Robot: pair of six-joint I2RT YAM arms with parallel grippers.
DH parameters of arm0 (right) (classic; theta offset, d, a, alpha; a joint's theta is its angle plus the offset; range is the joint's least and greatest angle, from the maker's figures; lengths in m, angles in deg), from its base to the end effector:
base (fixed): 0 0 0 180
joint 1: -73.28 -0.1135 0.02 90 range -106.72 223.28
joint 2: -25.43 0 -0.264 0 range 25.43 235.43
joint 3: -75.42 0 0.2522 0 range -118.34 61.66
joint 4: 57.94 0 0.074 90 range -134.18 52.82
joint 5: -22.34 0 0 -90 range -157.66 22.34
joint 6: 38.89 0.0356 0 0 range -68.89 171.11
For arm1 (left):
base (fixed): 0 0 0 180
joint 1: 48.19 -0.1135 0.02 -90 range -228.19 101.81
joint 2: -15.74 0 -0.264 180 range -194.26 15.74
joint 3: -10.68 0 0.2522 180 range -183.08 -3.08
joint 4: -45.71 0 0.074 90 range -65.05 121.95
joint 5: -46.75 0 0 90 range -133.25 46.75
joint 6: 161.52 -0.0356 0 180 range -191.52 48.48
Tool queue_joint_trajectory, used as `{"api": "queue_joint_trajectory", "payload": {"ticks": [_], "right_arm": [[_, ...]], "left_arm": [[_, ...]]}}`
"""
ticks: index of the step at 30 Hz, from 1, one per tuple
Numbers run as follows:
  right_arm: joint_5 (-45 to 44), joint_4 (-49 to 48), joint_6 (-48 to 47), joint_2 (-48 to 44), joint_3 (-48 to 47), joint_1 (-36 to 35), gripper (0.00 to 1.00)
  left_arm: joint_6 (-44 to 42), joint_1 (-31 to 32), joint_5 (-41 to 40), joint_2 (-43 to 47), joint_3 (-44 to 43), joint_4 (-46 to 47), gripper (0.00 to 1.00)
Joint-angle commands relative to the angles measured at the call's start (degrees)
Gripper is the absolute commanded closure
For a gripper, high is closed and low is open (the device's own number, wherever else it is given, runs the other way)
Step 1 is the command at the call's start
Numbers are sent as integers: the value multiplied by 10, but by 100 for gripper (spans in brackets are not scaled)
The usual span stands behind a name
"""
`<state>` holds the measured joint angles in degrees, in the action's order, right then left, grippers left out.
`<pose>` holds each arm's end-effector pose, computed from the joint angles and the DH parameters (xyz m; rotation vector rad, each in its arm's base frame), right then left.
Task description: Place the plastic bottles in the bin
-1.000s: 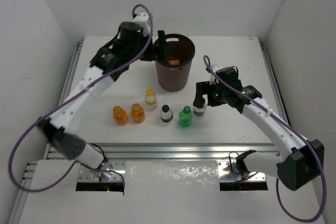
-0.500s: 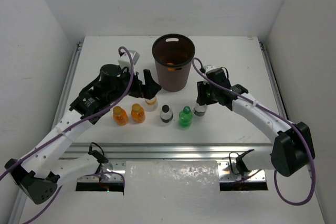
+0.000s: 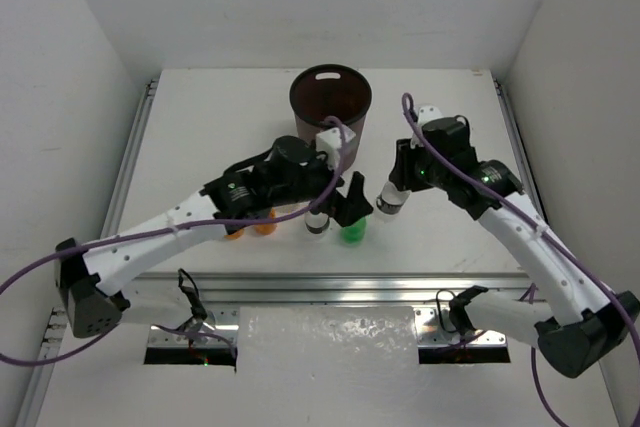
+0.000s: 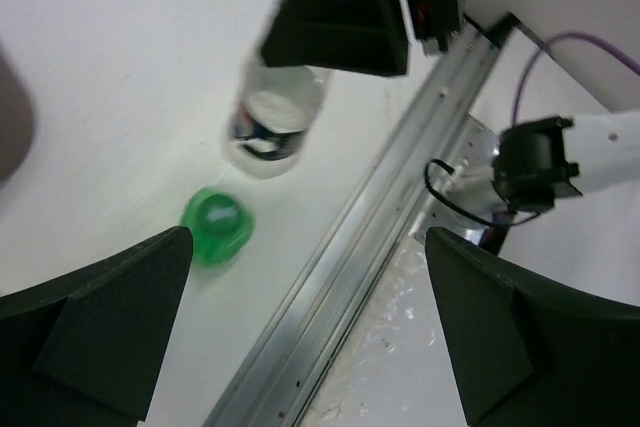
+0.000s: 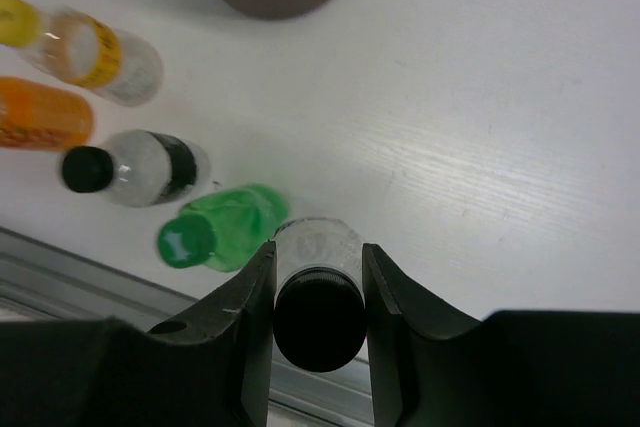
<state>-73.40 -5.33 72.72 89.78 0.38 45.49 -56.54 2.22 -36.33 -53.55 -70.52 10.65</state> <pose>0.2095 0.1064 0.3252 -0.0732 2.3190 0.3267 0.1713 -0.2138 0.3695 0.7097 1.9499 -0.8447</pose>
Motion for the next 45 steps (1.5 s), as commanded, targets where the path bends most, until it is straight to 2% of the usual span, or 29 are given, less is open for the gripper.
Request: {"api": "queue_joint_trajectory", "payload": {"ticks": [1,5,15,16,17,18,19,20,23,24,25,26,27,28,29,30,32,36,40,43,44,45], "right_arm": [[34,49,1,-35,-86,9,83],[153,78,8,-54,-151,14,83],[363,68,35,-62,-196,13,83],[374,59,39,-63,-193,14,83],[378,47,43,-64,-189,14,83],[376,44,44,-68,-188,14,82],[370,41,45,-70,-188,13,82],[364,39,45,-71,-187,13,82],[317,47,46,-82,-192,14,78],[290,54,51,-88,-194,14,67],[213,71,56,-95,-195,14,19],[169,77,60,-105,-192,13,1],[120,87,69,-115,-191,13,1],[72,105,74,-139,-191,13,1],[9,108,77,-154,-183,14,1],[-15,112,82,-183,-171,13,1],[-58,119,83,-204,-165,14,1],[-64,154,71,-211,-165,13,1],[-35,160,64,-216,-131,13,1],[-14,156,63,-227,-102,13,1],[-9,156,59,-230,-95,13,1],[-5,154,58,-229,-88,14,1]], "left_arm": [[-84,39,56,-37,-61,57,0],[-167,71,68,-60,-84,64,0],[-194,89,7,-102,-128,46,1],[-194,91,6,-107,-131,43,5],[-195,92,15,-111,-140,36,15],[-196,92,17,-118,-144,32,61],[-191,92,13,-119,-146,31,86],[-188,92,0,-119,-146,31,100],[-183,92,-26,-111,-146,32,100],[-181,91,-39,-107,-149,33,100],[-172,90,-101,-105,-151,36,100],[-165,88,-146,-104,-160,43,100],[-159,82,-182,-110,-171,42,100],[-153,61,-251,-118,-186,37,100],[-114,46,-275,-129,-230,17,100],[-89,11,-303,-153,-274,-3,100],[-73,-13,-357,-178,-317,-14,100],[-92,-52,-425,-252,-397,13,100],[-94,-112,-413,-305,-457,50,95],[-78,-147,-366,-353,-515,33,73],[-73,-153,-358,-376,-530,24,56],[-68,-160,-346,-385,-545,18,48]]}}
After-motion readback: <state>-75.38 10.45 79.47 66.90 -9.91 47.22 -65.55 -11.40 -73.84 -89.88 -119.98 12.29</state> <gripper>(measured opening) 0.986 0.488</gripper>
